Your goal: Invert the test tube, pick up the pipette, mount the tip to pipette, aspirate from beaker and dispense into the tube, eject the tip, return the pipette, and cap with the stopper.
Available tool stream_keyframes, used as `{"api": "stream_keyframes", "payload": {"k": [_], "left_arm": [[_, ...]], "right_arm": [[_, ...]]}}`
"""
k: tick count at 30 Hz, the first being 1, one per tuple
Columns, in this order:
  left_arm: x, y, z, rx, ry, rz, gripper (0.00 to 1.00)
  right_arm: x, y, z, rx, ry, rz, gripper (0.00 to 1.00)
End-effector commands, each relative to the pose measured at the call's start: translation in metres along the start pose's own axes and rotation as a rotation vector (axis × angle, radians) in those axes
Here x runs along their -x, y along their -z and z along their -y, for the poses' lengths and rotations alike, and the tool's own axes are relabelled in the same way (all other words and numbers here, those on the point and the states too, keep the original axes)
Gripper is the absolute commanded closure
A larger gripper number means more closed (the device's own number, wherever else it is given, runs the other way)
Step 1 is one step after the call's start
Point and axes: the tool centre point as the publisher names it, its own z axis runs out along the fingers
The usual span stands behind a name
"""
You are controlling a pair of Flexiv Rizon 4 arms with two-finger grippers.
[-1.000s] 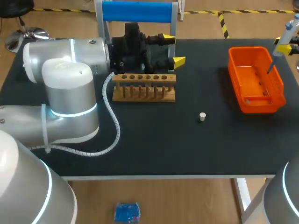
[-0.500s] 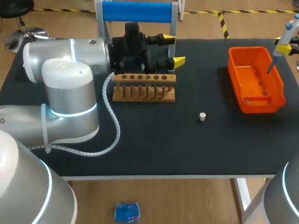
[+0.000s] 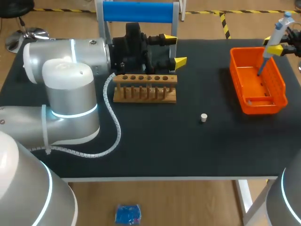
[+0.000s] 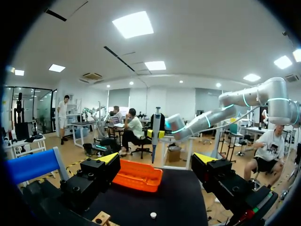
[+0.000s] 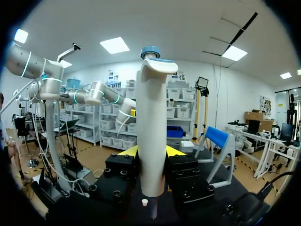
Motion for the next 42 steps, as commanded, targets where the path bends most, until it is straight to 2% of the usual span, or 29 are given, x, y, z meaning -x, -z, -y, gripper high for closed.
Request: {"api": "stream_keyframes", "payload": {"k": [1,12,24,33,42], "left_arm": [[-0.001,-0.001,-0.001,-0.003,-0.001,0.003,0.0],[-0.001,-0.001,-0.001,-0.003,-0.001,0.003,0.0],[-0.001,-0.001,-0.001,-0.003,-0.001,0.003,0.0],[-0.001,-0.001,-0.001,-0.003,-0.001,0.003,0.0],[-0.001,-0.001,-0.001,-0.003,-0.001,0.003,0.0]], "right_arm": [[-0.022,-0.044,-0.016,-0.055,-0.005,0.094,1.0],[-0.042,-0.107,-0.016,-0.079,-0.081,0.134,1.0],[-0.053,-0.162,-0.001,-0.073,-0.122,0.101,1.0],[-0.048,-0.192,0.011,-0.055,-0.135,0.106,1.0],[-0.041,-0.22,0.015,0.003,-0.141,0.081,1.0]]}}
